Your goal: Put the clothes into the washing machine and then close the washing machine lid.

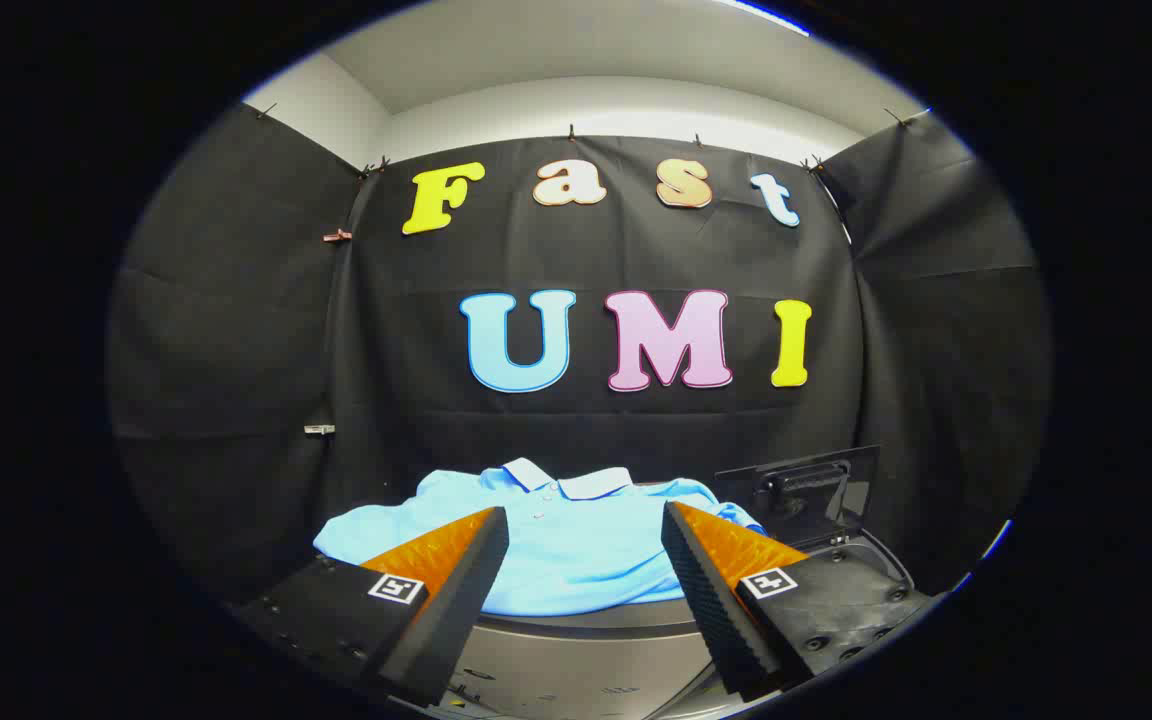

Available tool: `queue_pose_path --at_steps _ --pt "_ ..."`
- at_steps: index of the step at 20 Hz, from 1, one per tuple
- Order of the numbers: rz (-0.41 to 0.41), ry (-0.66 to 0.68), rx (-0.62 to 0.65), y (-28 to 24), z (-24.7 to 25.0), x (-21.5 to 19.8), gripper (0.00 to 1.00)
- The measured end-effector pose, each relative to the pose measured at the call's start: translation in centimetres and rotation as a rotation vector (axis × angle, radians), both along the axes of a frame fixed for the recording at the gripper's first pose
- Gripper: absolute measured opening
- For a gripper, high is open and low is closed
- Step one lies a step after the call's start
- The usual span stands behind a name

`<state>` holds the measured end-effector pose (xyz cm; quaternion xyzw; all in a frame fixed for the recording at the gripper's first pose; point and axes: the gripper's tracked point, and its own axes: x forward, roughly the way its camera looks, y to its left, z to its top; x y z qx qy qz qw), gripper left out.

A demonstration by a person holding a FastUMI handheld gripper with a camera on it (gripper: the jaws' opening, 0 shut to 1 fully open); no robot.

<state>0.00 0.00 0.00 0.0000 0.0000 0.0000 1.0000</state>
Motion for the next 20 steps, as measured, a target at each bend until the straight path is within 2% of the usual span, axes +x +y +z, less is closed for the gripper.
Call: queue_pose_path --at_steps 20 --pt "0.008 0.017 -0.011 0.22 0.17 0.25 0.99"
